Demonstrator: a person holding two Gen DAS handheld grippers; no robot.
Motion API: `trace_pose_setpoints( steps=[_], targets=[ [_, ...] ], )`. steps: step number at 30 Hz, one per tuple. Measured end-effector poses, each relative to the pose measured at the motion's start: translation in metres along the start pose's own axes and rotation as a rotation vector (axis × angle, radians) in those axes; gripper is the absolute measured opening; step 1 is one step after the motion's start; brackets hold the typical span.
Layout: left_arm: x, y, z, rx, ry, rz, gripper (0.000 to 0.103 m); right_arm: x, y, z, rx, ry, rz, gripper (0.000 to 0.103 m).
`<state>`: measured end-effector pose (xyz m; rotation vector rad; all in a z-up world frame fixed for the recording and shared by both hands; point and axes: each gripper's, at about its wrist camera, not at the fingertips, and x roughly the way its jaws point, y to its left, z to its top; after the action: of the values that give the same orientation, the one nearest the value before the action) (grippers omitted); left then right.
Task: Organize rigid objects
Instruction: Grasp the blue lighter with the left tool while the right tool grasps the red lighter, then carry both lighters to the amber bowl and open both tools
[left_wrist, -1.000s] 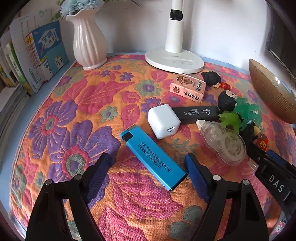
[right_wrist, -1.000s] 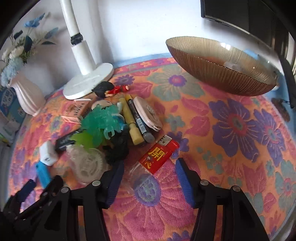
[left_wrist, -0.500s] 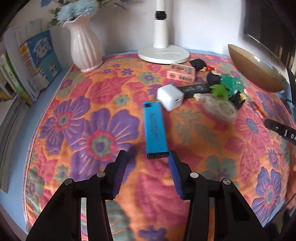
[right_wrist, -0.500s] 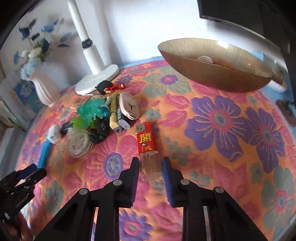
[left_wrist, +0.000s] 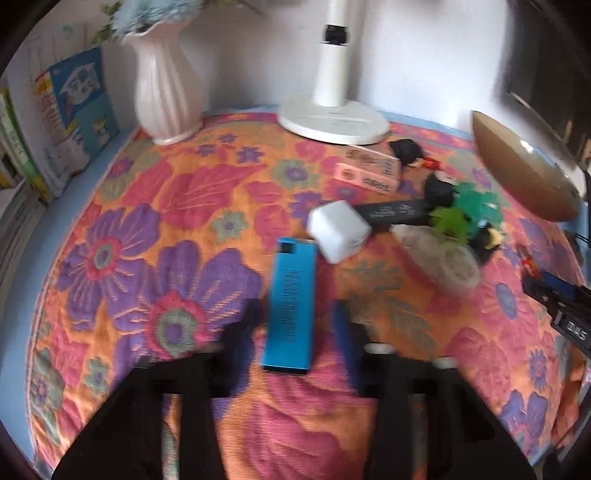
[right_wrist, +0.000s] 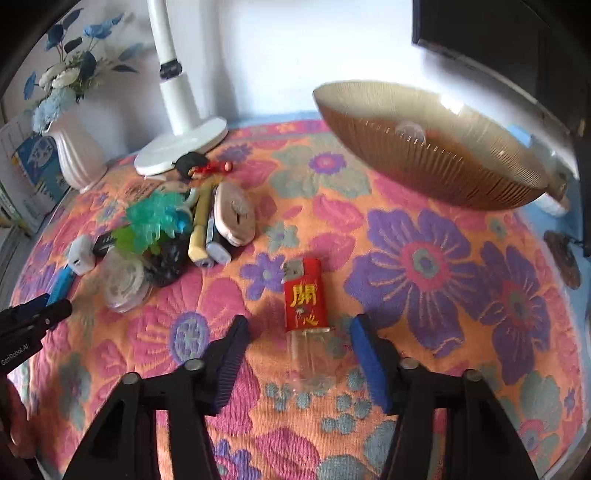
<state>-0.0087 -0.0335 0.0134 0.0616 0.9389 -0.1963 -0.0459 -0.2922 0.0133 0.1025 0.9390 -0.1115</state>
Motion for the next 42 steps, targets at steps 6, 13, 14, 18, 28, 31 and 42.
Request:
trace_pose_setpoints(
  steps=[6,13,14,18,28,31,42],
  targets=[
    [-0.012,-0.012,-0.009,0.008,0.005,0.015,0.021,-0.007,0.003,-0.007,0.016,0.014,0.16,0.023],
    [-0.05,-0.027,-0.026,0.028,-0.05,-0.045,0.021,-0.046,0.017,-0.022,-0.004,-0.031,0.293,0.018],
    [-0.055,-0.03,-0.027,0.039,-0.058,-0.042,0.021,-0.051,0.018,-0.022,-0.003,-0.037,0.307,0.017],
    [-0.075,-0.041,-0.029,0.067,-0.085,-0.028,0.021,-0.076,0.017,-0.024,-0.005,-0.081,0.297,0.016],
    [-0.082,-0.048,-0.044,0.074,-0.074,-0.071,0.021,-0.057,-0.028,-0.063,0.065,0.116,0.47,0.064],
    [-0.081,-0.049,-0.045,0.08,-0.075,-0.089,0.021,-0.052,-0.011,-0.064,-0.002,0.111,0.395,0.064],
    [-0.067,-0.021,-0.086,0.088,-0.007,-0.143,0.028,-0.04,0.04,-0.066,-0.211,0.003,0.145,0.025]
  ],
)
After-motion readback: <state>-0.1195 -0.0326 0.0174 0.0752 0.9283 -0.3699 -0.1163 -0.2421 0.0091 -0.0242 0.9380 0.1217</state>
